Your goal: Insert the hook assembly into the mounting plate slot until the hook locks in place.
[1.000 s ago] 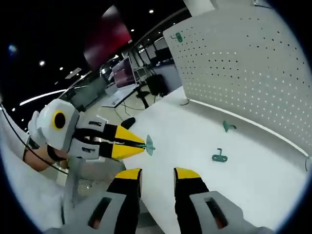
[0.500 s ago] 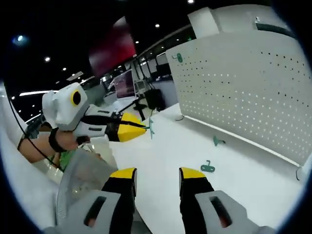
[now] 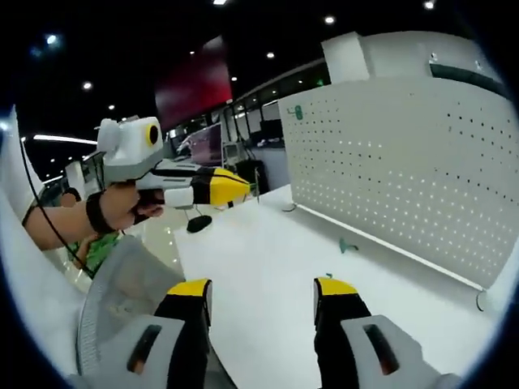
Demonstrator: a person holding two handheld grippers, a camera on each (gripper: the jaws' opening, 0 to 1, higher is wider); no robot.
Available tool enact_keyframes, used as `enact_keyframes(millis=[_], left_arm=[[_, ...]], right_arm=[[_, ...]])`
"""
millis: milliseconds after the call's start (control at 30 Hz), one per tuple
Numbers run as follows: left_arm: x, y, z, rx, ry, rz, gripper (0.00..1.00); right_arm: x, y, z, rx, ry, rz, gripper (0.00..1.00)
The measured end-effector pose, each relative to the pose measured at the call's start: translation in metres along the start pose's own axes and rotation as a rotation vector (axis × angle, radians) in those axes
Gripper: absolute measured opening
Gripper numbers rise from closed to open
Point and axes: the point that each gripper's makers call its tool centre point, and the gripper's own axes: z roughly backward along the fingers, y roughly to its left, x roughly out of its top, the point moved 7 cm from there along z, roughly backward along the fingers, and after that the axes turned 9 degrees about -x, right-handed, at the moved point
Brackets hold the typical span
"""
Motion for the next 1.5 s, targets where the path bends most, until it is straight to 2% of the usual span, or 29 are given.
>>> enact_keyframes(millis=[200, 267, 367, 500, 700, 967, 1300, 1500], left_arm=[[0.005, 0.005, -0.001, -0.004, -0.044, 0.056, 0.03], [0.007, 0.006, -0.001, -0.005, -0.062, 0.058, 0.03], [0.011, 0.010, -0.001, 0.001, -0.074, 0.050, 0.03], [0.015, 0.022, -0.002, 0.031, -0.066, 0.057, 0.03], [0.024, 0.042, 0.000, 0.087, -0.075, 0.068, 0.03], [0.029, 0.068, 0.002, 0.144, -0.100, 0.138, 0.03], [0.034, 0.089, -0.008, 0.154, -0.112, 0.167, 0.03], [0.044, 0.099, -0.011, 0.192, -0.139, 0.173, 0.03]], right_arm=[[-0.002, 0.000, 0.004, -0.005, -0.013, 0.009, 0.50], [-0.001, 0.001, 0.005, -0.007, -0.031, 0.020, 0.48], [0.000, 0.001, 0.005, -0.016, -0.037, -0.004, 0.49], [0.002, 0.004, 0.002, -0.026, -0.033, -0.004, 0.52], [0.008, 0.006, 0.001, -0.056, -0.062, 0.010, 0.61], [0.005, 0.009, 0.000, -0.066, -0.050, 0.004, 0.61], [0.009, 0.010, -0.003, -0.082, -0.057, -0.006, 0.62], [0.013, 0.011, -0.006, -0.090, -0.049, -0.008, 0.62]])
